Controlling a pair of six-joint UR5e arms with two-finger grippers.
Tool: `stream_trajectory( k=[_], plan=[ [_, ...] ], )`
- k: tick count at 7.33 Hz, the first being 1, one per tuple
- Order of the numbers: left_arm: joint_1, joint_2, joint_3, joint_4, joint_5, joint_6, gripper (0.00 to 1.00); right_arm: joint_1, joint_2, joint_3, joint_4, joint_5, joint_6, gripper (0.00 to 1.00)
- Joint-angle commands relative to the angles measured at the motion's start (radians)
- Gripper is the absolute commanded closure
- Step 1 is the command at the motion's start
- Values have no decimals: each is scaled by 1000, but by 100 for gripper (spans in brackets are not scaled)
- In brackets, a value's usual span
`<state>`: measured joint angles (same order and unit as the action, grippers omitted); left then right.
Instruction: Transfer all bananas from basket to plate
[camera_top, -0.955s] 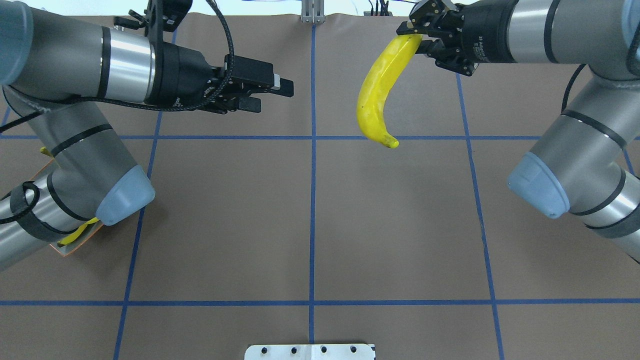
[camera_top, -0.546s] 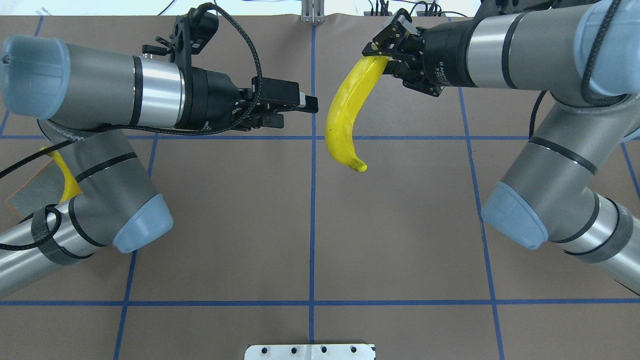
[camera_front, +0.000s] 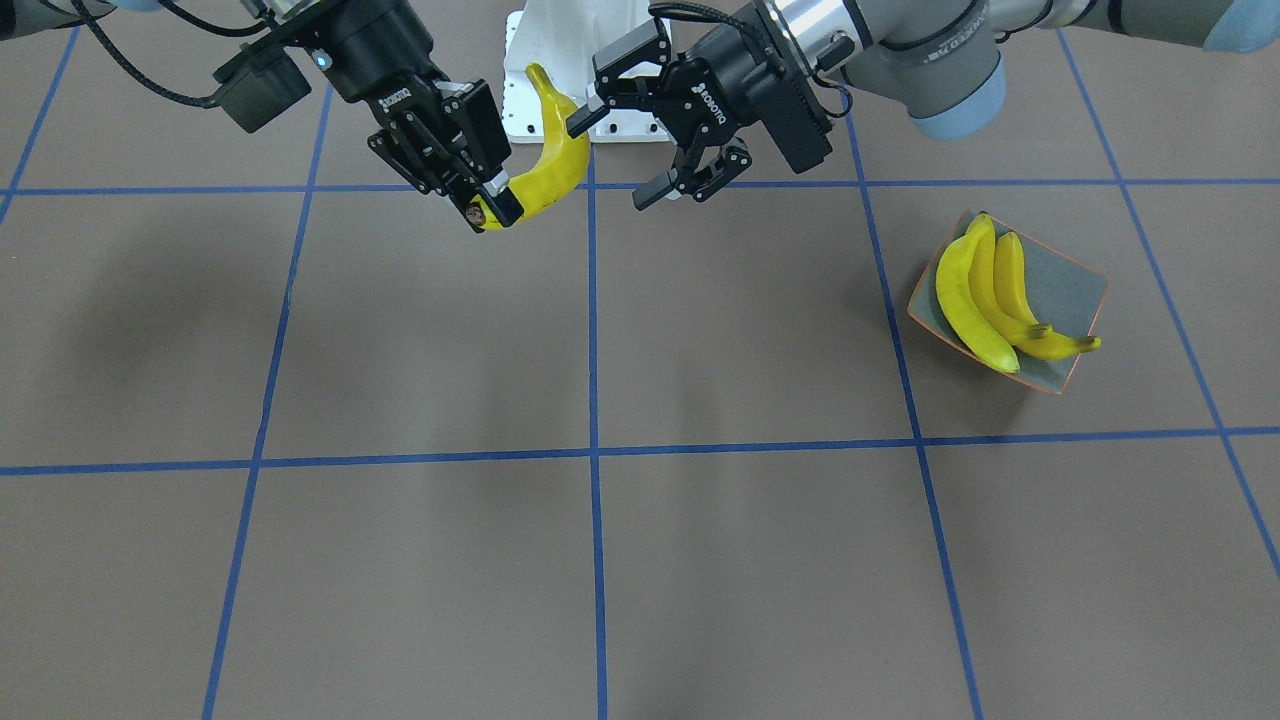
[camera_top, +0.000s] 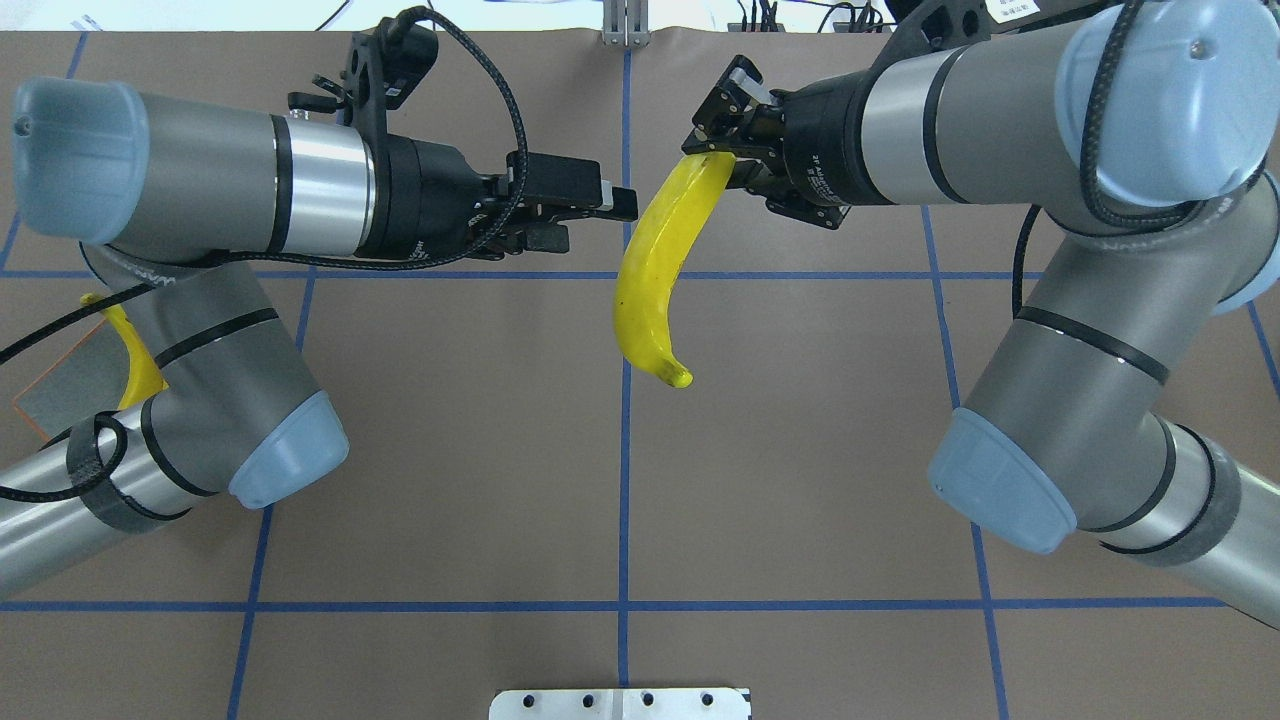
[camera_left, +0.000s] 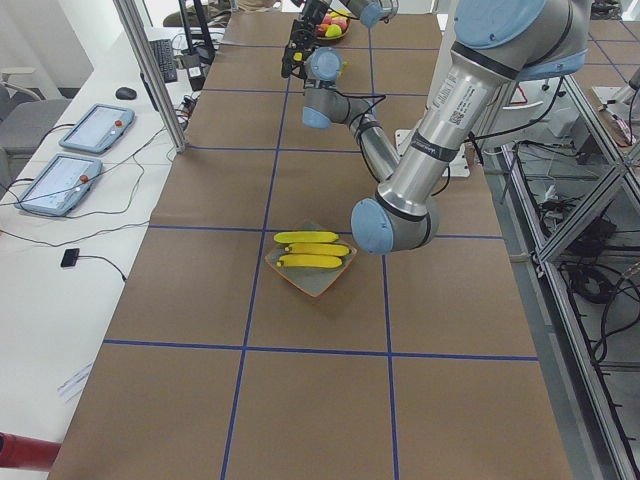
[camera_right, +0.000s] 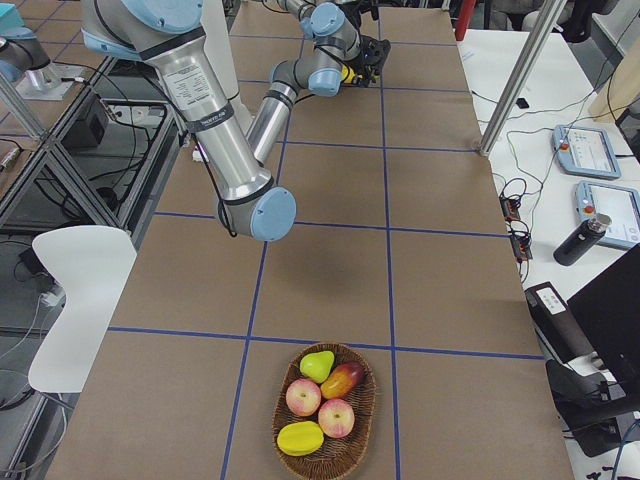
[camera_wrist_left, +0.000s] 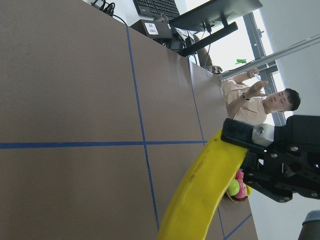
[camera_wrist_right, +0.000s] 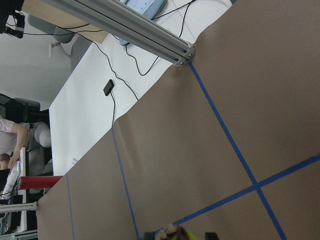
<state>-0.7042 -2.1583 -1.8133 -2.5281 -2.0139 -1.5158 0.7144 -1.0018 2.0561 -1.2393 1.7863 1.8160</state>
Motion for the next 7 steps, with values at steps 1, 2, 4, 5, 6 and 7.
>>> stream_trajectory(
  k=[1,2,4,5,6,7],
  plan=[
    [0,0,2,0,1,0,1,-21,15,18,-3,-1,0,100],
    [0,0,0,-1,1,0,2,-27,31,18,-3,-1,0,100],
    [2,0,-4,-3,0,0,5,-32,38,15,-3,-8,-4,100],
    [21,2,-14,-3,0,2,6,-32,38,13,-3,-8,-6,100],
    [35,3,-18,-3,0,3,9,-32,40,13,-3,-8,-9,100],
    [44,5,-24,-3,0,5,12,-30,40,13,-3,-7,-11,100]
  ],
)
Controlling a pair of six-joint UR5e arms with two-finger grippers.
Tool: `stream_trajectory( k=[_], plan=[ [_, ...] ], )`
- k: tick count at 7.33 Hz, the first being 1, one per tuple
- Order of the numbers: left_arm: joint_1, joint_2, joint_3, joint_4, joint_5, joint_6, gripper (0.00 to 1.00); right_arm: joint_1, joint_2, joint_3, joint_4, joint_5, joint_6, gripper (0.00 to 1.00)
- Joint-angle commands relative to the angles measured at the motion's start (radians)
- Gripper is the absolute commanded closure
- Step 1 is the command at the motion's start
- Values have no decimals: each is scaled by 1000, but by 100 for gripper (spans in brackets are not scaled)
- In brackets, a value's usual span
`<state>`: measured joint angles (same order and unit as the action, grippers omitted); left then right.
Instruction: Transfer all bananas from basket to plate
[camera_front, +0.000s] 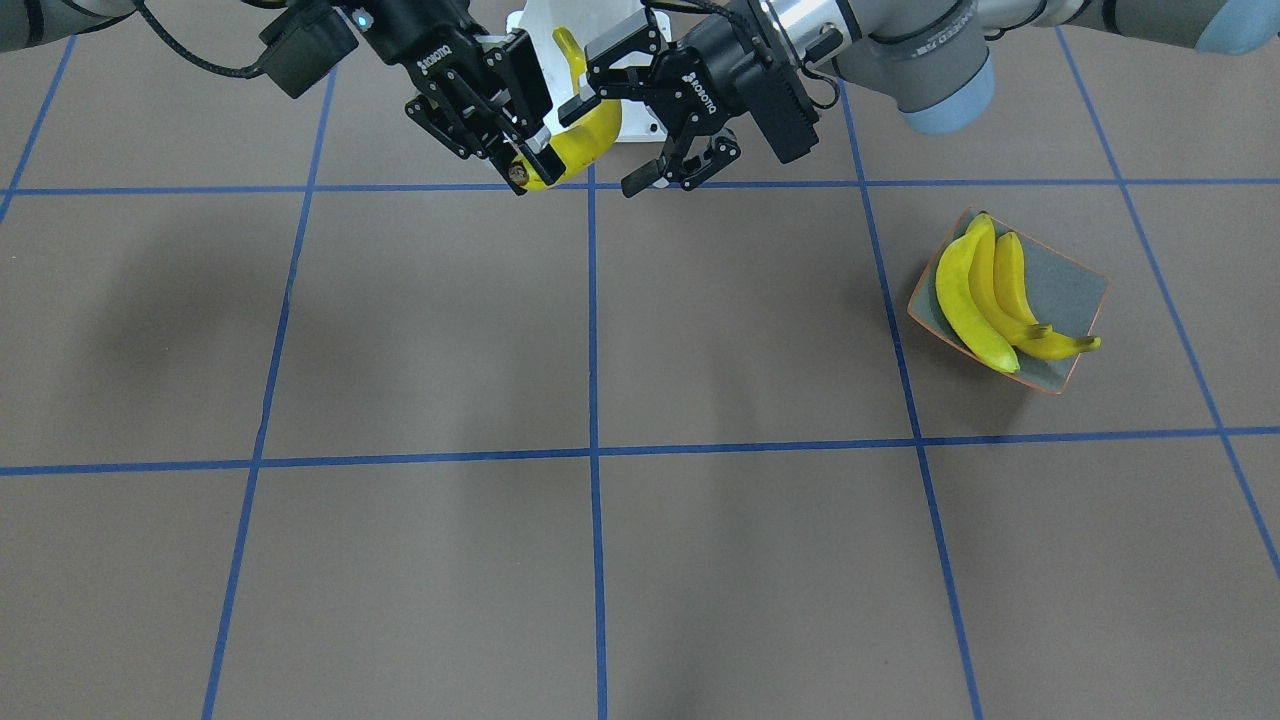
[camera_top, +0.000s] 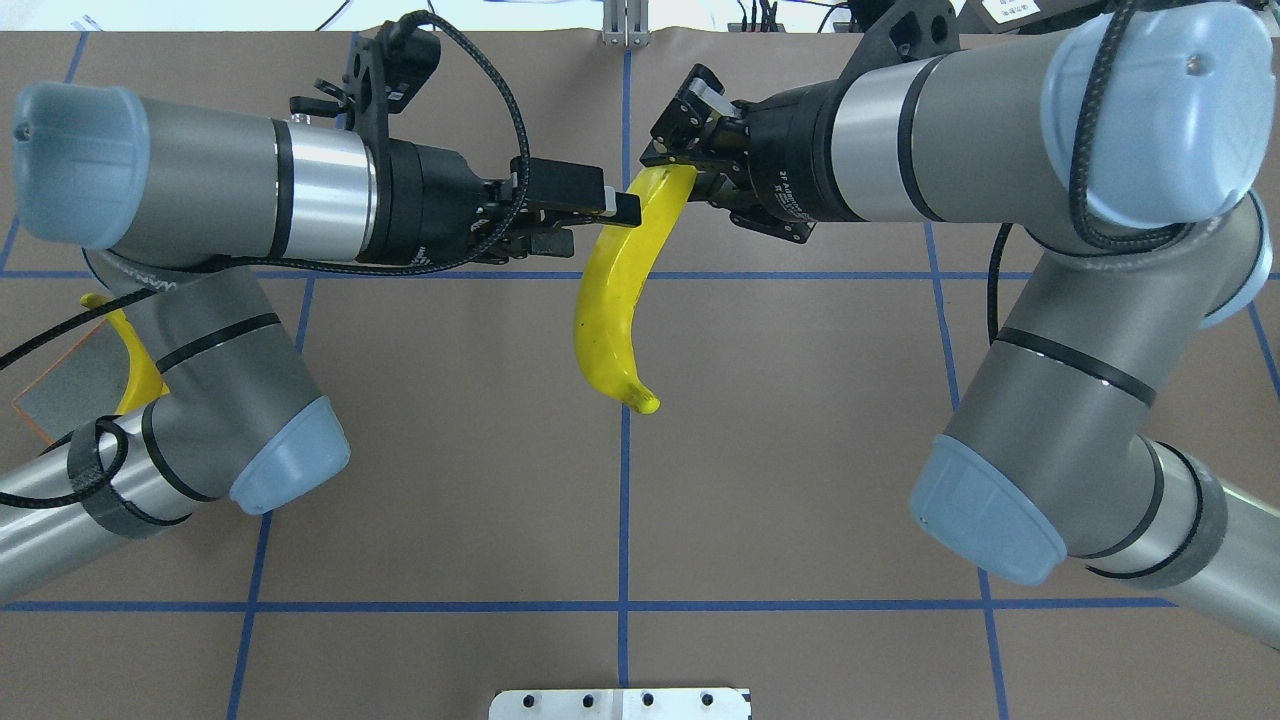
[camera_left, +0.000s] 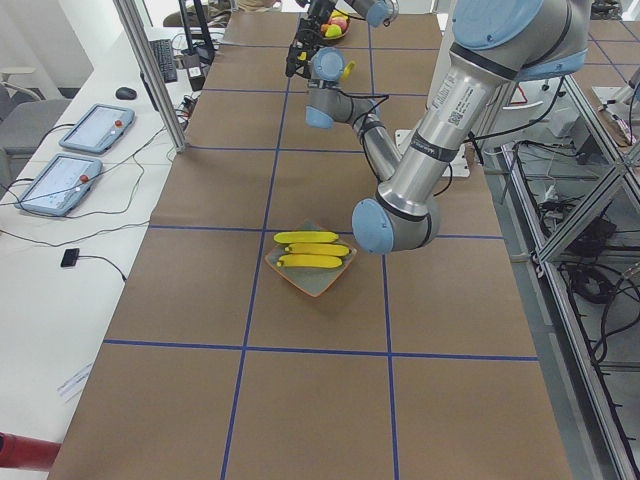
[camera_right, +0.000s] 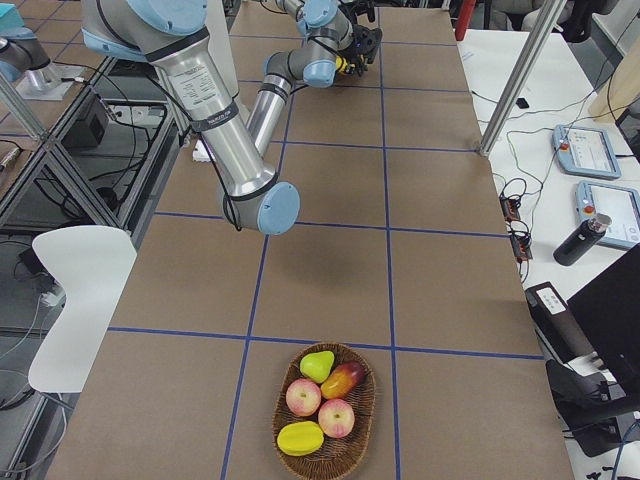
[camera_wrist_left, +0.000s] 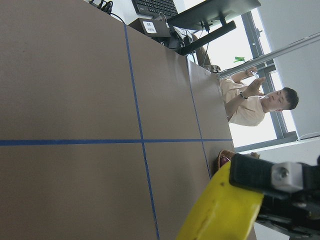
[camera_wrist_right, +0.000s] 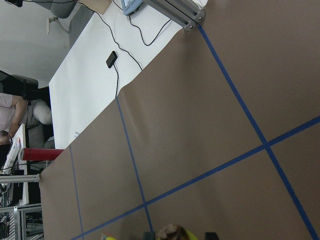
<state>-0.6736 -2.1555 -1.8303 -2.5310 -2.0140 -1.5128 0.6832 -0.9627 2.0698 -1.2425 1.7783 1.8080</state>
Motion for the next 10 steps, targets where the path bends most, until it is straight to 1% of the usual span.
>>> stream_trajectory(
  k=[1,2,3,4,5,6,7,8,10],
  plan=[
    [23,5,-7,-2,-2,2,17,-1,1,0,0,1,-2,100],
    [29,5,-9,-2,-2,2,31,-1,2,0,2,1,-2,100],
    [29,5,-7,-2,-2,3,58,1,2,1,2,1,-4,100],
    [29,8,-9,-8,-2,3,90,-1,2,0,2,1,-4,100],
    [29,11,-13,-8,-2,3,100,1,2,1,2,1,-21,100],
    [29,13,-13,-6,-2,8,100,1,2,0,3,1,-54,67],
    [29,13,-13,-6,-3,8,100,2,-1,1,3,-25,-68,1],
    [31,14,-13,-6,-3,8,100,6,1,3,3,-27,-90,0],
    [29,46,-15,-5,-8,6,100,56,-11,4,3,-4,-119,0]
  ],
)
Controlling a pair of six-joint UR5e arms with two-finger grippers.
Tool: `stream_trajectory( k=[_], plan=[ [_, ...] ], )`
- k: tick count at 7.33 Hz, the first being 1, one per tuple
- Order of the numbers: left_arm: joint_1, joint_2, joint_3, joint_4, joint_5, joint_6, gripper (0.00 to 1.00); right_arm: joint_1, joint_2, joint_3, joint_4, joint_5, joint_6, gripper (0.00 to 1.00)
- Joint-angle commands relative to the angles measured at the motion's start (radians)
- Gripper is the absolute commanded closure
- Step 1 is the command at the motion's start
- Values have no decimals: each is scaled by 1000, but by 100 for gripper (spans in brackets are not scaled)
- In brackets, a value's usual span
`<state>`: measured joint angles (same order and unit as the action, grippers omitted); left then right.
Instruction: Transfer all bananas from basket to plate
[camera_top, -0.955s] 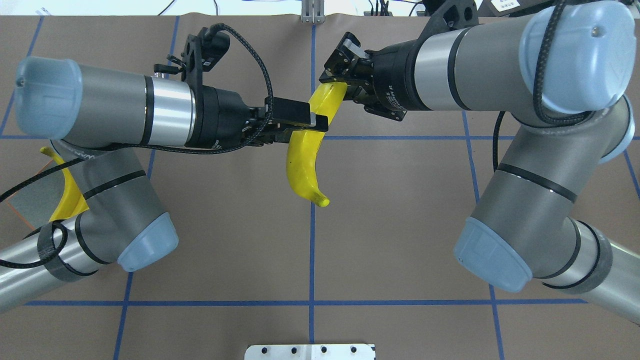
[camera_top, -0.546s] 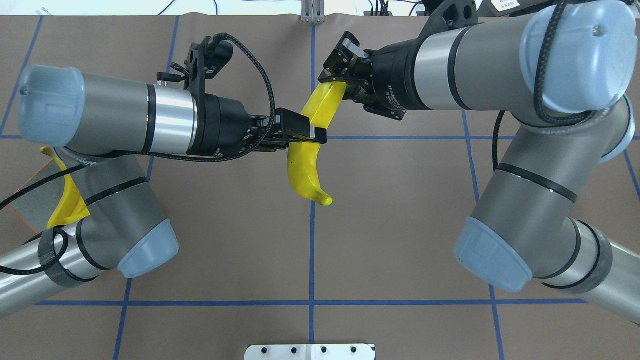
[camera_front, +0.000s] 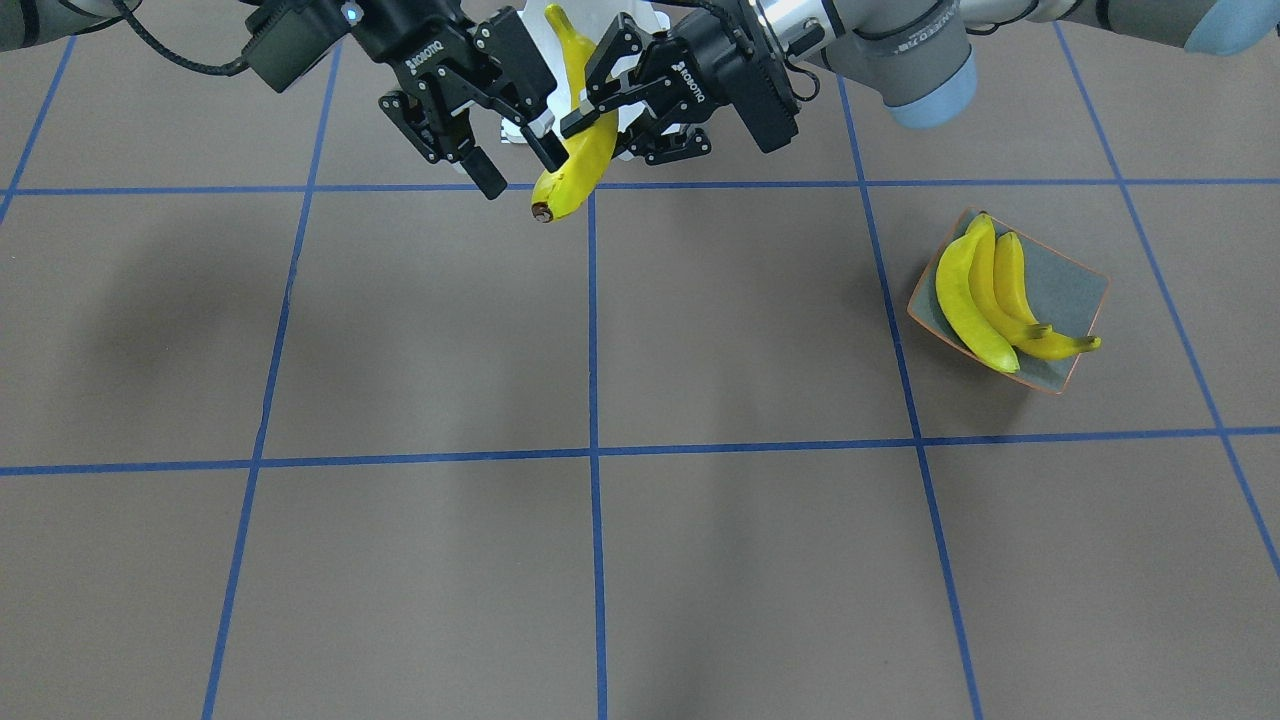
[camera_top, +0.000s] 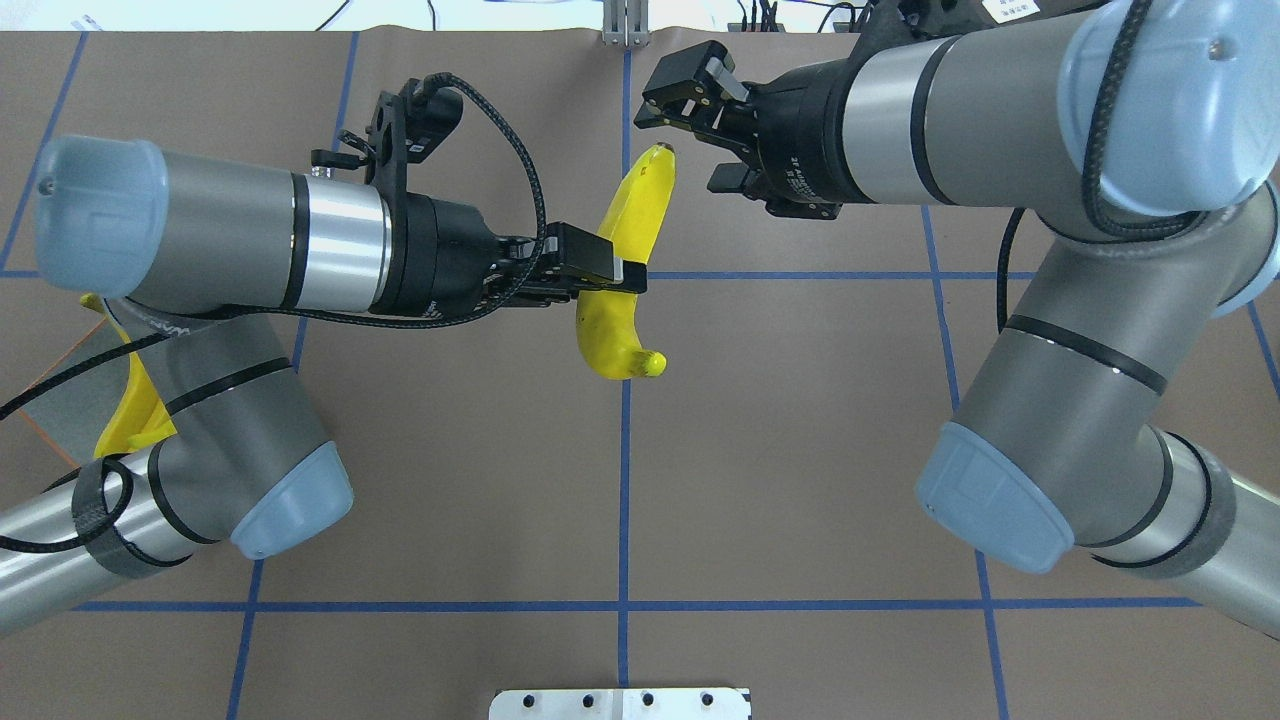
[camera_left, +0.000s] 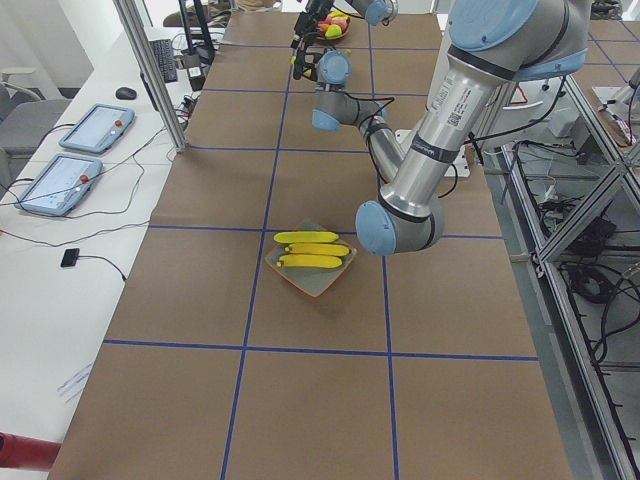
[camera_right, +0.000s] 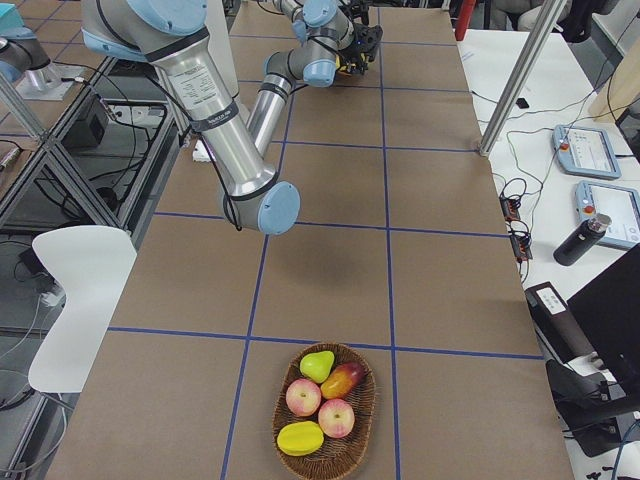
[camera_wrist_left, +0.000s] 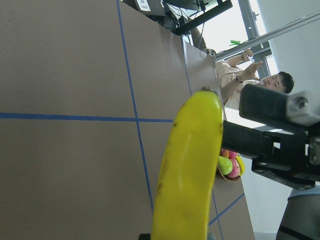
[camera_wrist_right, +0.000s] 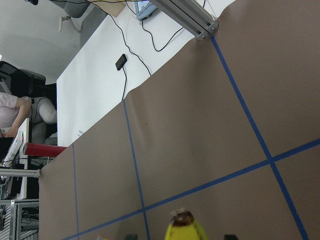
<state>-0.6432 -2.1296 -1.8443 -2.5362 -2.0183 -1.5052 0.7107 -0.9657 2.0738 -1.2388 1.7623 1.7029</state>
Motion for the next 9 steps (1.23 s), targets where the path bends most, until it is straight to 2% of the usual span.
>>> stream_trajectory(
  k=[1,2,4,6,9],
  plan=[
    [-6,87,-38,2,-7,0,100,67,-37,-4,-5,43,-50,0],
    [-25,156,-73,2,-29,19,100,116,-89,-9,-7,101,-104,0],
    [-93,291,-99,2,-124,216,100,214,-186,-44,-7,219,-265,0],
    [-148,423,-99,2,-207,535,100,277,-296,-84,2,236,-467,0],
    [-222,569,-84,5,-244,885,100,497,-427,-219,-2,429,-917,0]
  ],
)
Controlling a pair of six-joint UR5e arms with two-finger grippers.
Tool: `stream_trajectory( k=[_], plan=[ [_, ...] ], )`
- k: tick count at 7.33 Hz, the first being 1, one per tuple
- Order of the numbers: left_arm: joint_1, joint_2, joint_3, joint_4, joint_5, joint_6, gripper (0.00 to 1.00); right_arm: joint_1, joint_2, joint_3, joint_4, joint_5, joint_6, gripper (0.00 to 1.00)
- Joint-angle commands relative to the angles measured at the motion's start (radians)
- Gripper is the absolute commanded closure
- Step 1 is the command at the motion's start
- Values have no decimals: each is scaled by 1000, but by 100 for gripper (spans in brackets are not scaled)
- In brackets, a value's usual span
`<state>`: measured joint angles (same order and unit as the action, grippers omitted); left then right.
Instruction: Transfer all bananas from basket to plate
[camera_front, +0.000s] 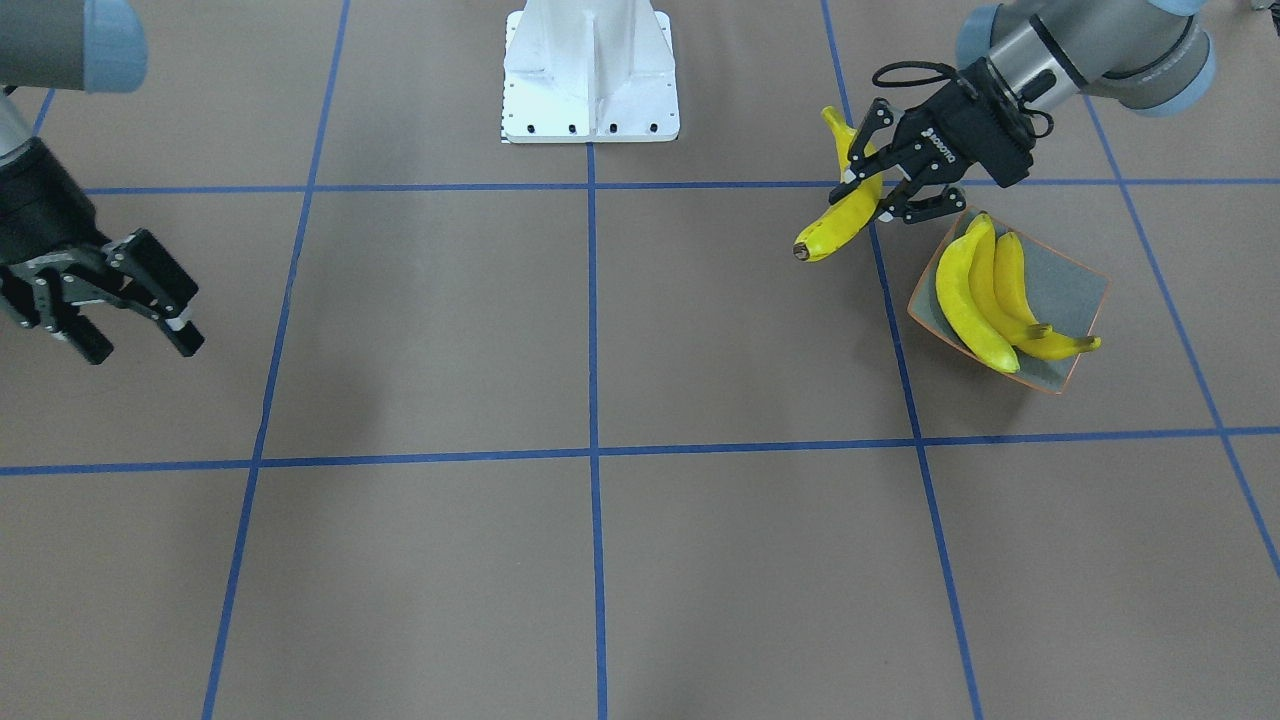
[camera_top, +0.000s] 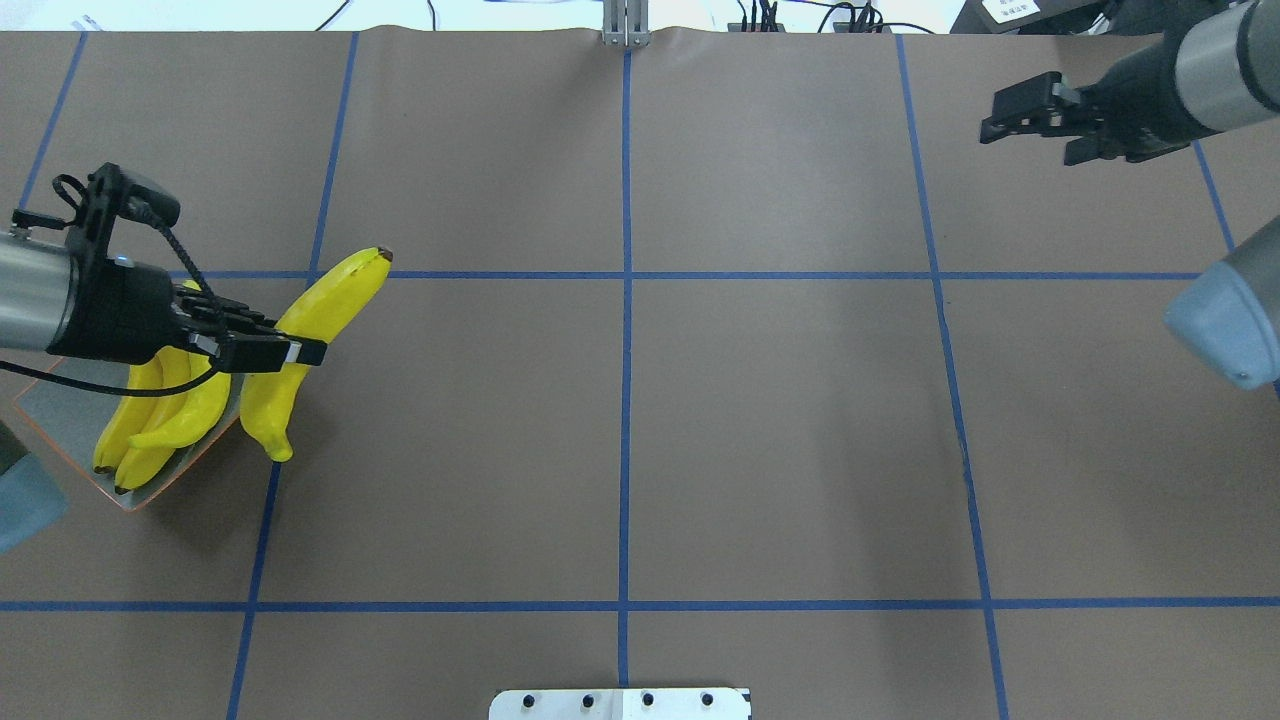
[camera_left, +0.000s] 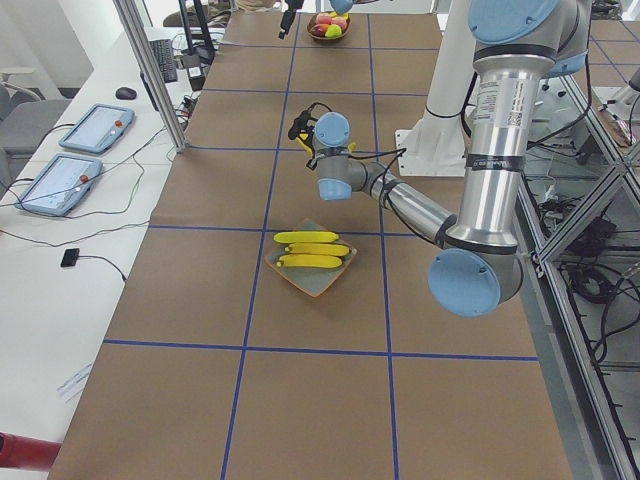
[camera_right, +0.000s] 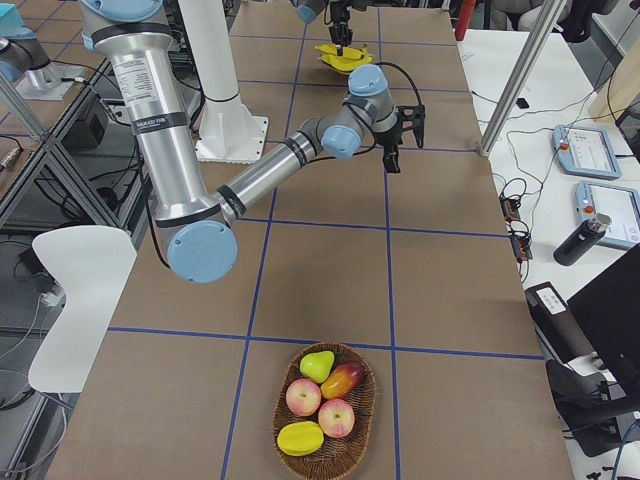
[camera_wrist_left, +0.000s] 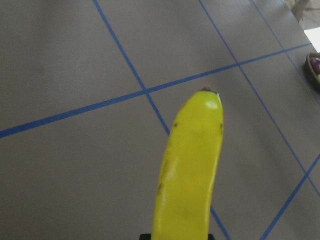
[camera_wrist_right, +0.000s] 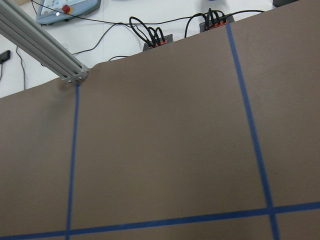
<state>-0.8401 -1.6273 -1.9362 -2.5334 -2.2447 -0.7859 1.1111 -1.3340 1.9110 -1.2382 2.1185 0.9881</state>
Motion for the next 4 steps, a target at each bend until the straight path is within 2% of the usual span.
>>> stream_trajectory(
  k=[1,4],
  plan=[
    [-63,122,28,2,-33,345,100,175,-109,-100,-6,113,-388,0],
    [-115,144,164,-10,-26,782,100,384,-168,-286,-6,179,-899,0]
  ],
)
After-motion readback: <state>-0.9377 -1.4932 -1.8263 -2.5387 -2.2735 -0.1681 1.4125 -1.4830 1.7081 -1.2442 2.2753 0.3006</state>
